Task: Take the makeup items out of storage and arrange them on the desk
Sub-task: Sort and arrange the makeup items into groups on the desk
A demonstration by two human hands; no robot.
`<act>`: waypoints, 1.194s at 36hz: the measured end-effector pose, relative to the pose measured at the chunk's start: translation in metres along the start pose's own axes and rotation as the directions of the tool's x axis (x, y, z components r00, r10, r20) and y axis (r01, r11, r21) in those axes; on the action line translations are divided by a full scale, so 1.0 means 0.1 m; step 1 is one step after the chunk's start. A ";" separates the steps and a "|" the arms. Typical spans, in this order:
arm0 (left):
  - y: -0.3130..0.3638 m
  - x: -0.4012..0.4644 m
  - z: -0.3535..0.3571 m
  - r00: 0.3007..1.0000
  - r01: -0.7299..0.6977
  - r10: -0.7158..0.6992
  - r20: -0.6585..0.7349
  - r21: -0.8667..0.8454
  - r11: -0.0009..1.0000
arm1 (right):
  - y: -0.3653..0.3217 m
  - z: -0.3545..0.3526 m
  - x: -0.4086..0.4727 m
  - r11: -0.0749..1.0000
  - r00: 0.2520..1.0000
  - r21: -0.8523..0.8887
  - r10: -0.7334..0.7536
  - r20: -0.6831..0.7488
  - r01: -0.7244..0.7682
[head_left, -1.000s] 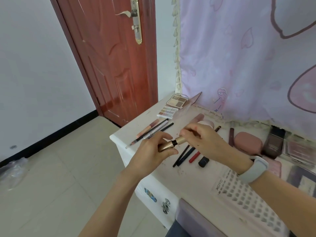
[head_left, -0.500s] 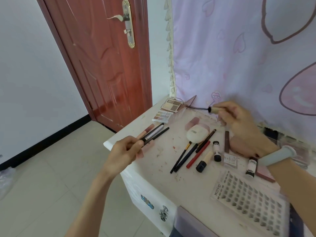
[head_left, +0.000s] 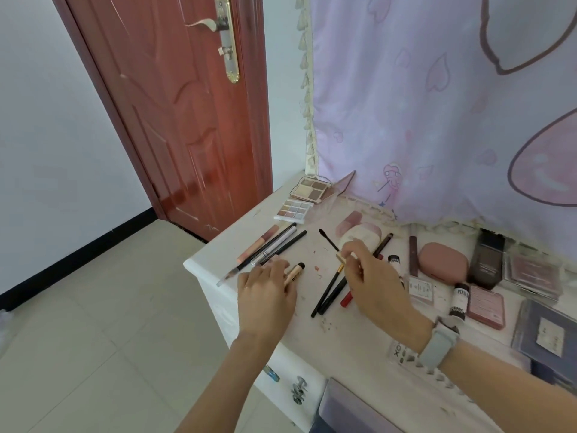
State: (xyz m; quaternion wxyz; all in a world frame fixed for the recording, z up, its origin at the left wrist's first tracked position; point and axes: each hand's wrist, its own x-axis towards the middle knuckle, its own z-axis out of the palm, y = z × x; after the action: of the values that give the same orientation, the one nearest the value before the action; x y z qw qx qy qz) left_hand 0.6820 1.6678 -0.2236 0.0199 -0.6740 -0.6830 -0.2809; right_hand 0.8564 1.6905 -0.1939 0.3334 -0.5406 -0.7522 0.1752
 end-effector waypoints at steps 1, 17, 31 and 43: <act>0.02 0.00 0.00 1.000 -0.003 0.004 -0.023 0.035 0.999 | -0.01 0.02 -0.02 0.993 0.999 -0.107 -0.043 0.002 0.043; -0.22 -0.18 -0.07 0.977 -0.086 0.109 -0.184 0.125 0.988 | -0.23 0.33 -0.08 0.845 0.967 -0.488 -0.119 0.227 0.218; -0.32 -0.14 -0.15 0.979 -0.117 0.115 -0.171 -0.002 0.993 | -0.30 0.43 -0.08 0.894 0.923 -0.321 -0.205 0.327 0.313; -0.54 -0.06 -0.10 0.991 0.071 -0.057 -0.123 0.113 0.991 | -0.26 0.32 -0.02 0.923 0.927 -0.244 -0.220 0.304 0.299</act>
State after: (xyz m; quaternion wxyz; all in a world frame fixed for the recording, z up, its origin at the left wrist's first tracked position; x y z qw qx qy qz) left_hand 0.6283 1.6615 -0.2368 0.0911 -0.6312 -0.7174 -0.2805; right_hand 0.8164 1.6830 -0.2010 0.1664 -0.4485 -0.8734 0.0908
